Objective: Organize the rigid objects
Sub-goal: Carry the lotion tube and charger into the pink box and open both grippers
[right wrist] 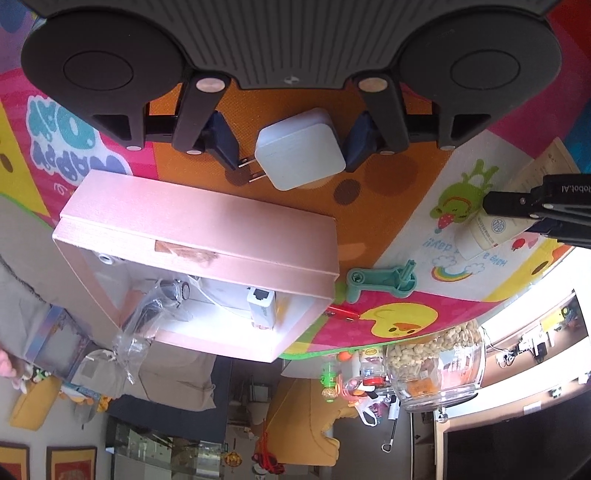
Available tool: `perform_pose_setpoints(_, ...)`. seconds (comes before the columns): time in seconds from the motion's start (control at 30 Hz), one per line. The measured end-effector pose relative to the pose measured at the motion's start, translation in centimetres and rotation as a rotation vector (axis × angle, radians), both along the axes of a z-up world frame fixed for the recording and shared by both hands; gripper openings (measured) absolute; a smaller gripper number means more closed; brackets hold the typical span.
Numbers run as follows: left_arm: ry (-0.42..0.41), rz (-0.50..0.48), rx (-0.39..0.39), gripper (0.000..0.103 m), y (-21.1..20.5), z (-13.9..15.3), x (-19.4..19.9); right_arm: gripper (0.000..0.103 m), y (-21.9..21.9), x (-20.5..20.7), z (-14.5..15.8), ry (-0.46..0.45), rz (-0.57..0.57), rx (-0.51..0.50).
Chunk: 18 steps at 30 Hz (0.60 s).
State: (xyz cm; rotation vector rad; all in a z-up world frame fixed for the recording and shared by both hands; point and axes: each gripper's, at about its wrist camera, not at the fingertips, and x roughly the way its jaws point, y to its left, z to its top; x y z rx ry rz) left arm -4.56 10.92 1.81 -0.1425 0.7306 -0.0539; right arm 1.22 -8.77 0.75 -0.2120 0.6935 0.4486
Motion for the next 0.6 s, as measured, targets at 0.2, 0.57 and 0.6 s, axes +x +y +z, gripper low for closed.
perform_pose_setpoints(0.2, -0.004, 0.002, 0.002, 0.029, -0.3, 0.1, 0.1, 0.062, -0.3, -0.2, 0.0, 0.001, 0.001, 0.0)
perform_pose_setpoints(0.57, -0.052, -0.206, 0.041, 0.028, -3.4, 1.7, -2.6, 0.039, -3.3, -3.9, 3.7, -0.064, -0.054, 0.049)
perform_pose_setpoints(0.6, -0.066, -0.222, 0.044, 0.028, -3.9, 2.3, -2.9, 0.038, -3.9, -4.5, 4.2, -0.082, -0.068, 0.063)
